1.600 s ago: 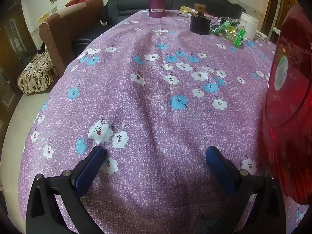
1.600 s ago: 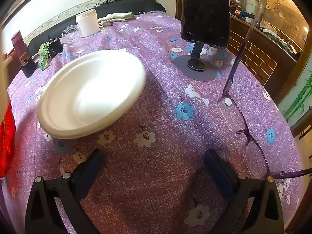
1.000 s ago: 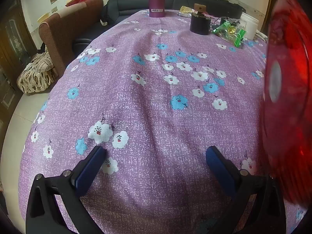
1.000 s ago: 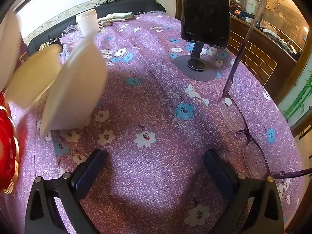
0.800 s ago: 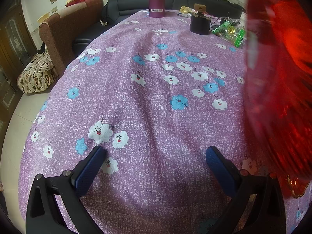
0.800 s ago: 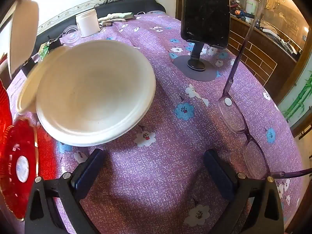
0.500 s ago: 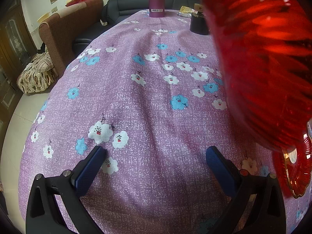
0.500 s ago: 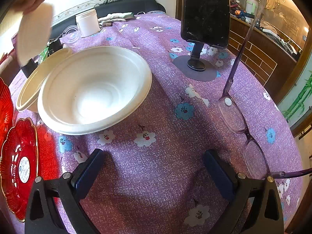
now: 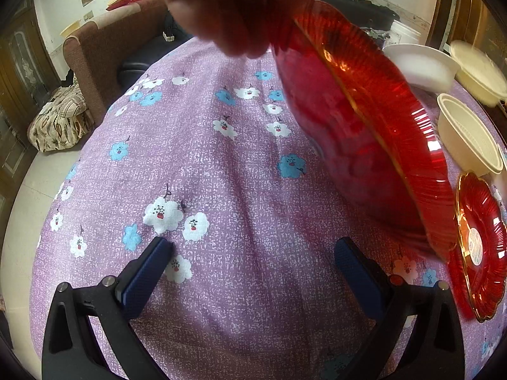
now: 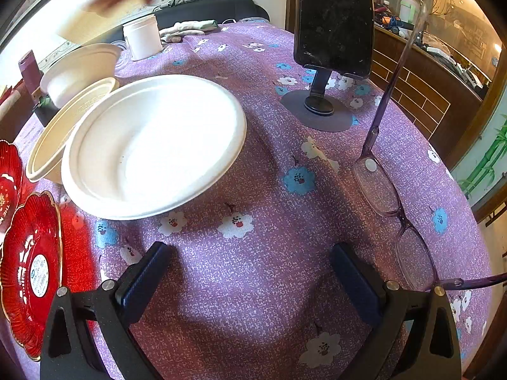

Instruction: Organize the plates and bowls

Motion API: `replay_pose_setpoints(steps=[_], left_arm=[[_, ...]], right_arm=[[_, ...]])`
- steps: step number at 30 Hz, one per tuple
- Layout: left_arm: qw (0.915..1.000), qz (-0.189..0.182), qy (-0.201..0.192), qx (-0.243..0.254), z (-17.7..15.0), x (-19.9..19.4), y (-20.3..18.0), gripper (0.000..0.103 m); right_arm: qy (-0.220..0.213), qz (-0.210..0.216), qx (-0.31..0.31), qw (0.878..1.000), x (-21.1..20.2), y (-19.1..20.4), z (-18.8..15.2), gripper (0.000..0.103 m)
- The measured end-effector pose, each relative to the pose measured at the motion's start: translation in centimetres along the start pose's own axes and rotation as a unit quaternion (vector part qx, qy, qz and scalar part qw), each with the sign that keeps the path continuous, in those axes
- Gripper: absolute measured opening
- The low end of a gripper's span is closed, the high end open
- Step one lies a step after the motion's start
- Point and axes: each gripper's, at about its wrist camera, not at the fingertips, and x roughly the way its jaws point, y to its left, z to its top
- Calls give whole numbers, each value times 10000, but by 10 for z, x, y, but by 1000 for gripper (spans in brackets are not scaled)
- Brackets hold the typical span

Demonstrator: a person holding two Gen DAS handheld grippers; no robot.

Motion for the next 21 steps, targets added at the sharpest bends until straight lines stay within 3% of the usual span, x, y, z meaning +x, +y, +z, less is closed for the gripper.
replay_pose_setpoints(steps=[21], left_arm=[[10000, 0, -2, 0, 0, 0, 0, 103]], right_arm=[[-3, -4, 2, 10000, 2, 1, -1, 102]])
